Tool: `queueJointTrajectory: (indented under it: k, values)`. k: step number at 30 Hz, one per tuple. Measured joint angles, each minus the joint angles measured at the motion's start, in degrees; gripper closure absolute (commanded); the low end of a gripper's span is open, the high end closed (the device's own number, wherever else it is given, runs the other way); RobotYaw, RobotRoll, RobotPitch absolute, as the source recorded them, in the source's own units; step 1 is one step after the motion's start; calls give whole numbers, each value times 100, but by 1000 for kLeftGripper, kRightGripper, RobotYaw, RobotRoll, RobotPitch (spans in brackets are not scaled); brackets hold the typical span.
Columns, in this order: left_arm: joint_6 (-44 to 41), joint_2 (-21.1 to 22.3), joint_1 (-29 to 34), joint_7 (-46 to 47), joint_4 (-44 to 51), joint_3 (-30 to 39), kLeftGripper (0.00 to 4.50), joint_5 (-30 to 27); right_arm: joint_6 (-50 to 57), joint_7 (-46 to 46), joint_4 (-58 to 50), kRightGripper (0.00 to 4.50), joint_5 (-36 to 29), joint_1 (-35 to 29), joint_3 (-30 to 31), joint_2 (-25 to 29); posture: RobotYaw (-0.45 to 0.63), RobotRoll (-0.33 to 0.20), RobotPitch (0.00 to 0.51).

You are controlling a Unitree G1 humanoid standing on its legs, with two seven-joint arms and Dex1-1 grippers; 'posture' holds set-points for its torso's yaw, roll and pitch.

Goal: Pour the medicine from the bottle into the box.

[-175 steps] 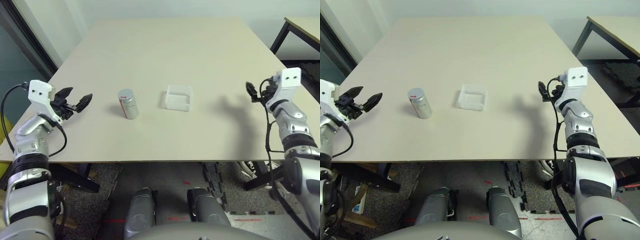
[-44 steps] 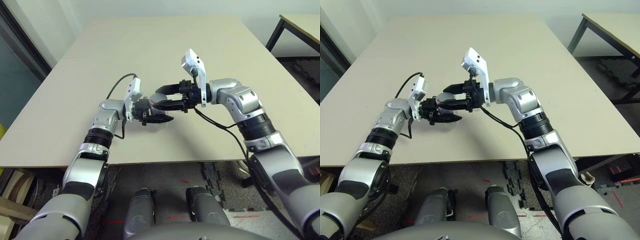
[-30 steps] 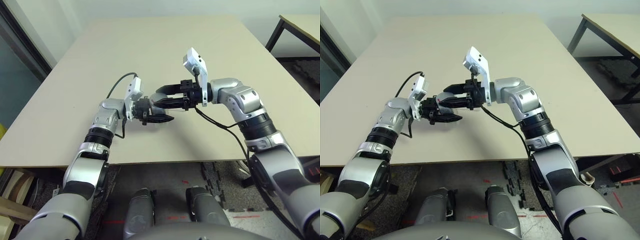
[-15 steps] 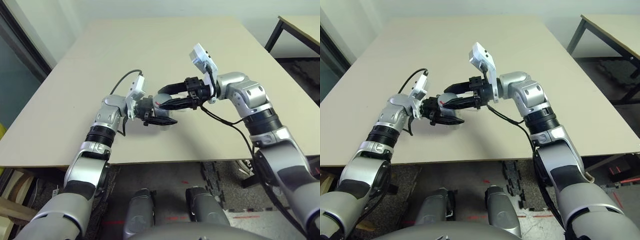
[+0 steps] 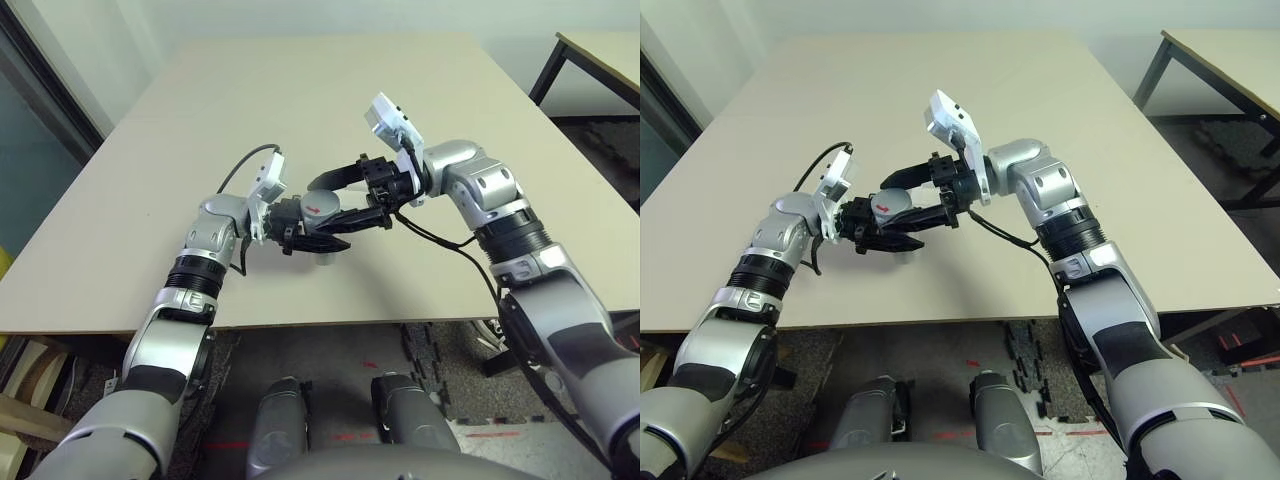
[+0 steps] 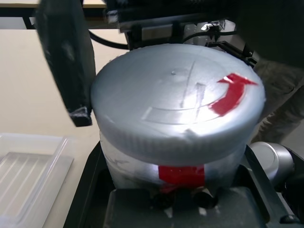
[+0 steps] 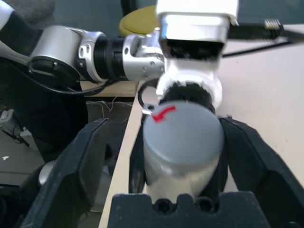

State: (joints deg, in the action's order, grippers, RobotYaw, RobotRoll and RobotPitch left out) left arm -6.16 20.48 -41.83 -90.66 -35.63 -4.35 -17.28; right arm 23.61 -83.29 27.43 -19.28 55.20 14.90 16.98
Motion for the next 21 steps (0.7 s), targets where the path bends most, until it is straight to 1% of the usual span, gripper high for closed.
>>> queueJointTrajectory:
  k: [12,16,21]
  values:
    - [-131,62,176,82,199,31,1959,-96,-107,120,180,0,12,3,-191,32,-86,0,21]
    - [-140,52,176,118,272,31,1959,-98,-103,159,177,0,10,30,-198,-34,-85,0,24]
    - [-147,14,193,128,337,29,1959,-103,-101,295,175,0,10,29,-196,-242,-79,0,26]
